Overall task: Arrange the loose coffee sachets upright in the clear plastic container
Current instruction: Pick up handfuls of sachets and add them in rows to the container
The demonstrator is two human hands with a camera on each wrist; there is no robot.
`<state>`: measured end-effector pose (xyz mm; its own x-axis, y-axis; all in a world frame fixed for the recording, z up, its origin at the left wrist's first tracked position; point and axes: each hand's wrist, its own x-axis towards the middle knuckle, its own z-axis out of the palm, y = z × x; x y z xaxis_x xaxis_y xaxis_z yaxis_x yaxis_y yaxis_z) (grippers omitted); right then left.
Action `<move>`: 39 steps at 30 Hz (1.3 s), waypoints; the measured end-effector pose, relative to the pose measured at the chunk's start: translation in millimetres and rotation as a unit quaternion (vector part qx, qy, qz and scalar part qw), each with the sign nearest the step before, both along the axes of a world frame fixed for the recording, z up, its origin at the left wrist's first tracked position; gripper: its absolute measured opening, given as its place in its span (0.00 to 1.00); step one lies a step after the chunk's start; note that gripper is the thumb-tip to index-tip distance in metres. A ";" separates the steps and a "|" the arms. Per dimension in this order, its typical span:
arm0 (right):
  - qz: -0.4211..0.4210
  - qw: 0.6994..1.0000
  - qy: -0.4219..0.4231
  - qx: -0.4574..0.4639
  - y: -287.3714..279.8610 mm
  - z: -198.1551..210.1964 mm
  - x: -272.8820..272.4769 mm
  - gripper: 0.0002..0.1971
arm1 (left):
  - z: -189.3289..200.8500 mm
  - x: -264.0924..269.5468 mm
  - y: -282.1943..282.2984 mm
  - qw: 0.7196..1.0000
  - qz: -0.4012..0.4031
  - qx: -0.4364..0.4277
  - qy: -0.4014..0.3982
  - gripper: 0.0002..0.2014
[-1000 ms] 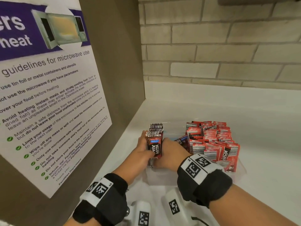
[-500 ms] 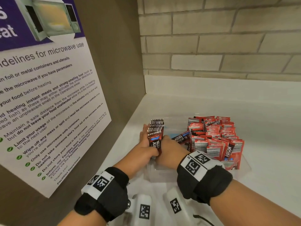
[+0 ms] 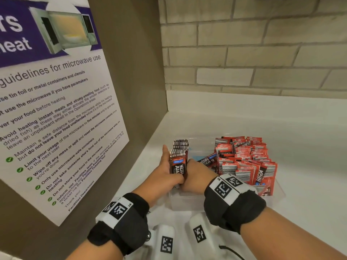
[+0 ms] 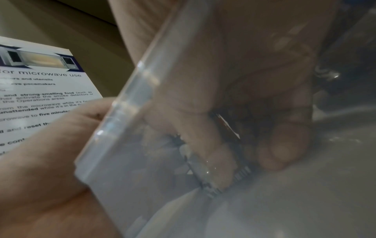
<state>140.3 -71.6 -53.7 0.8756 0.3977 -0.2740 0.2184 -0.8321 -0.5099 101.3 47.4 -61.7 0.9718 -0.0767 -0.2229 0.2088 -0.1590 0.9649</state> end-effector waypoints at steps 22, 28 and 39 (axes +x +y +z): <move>-0.048 0.971 -0.152 0.180 -65.5 117.3 -37.0 0.11 | 66.2 -41.7 -2.5 0.940 0.129 -0.065 -0.308 0.20; -0.116 0.950 -0.203 0.205 -114.6 111.3 -43.5 0.09 | 60.7 -38.8 -31.2 0.985 -0.001 0.006 -0.174 0.23; -0.051 0.979 -0.181 0.083 -152.8 56.9 -79.5 0.25 | 41.8 -30.6 -69.4 0.991 -0.063 0.072 -0.090 0.26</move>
<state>60.9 -224.5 3.2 0.9409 0.3155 0.1229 0.3298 -0.7717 -0.5437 70.6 -21.9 -19.9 0.9816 -0.1803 -0.0634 0.0043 -0.3109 0.9504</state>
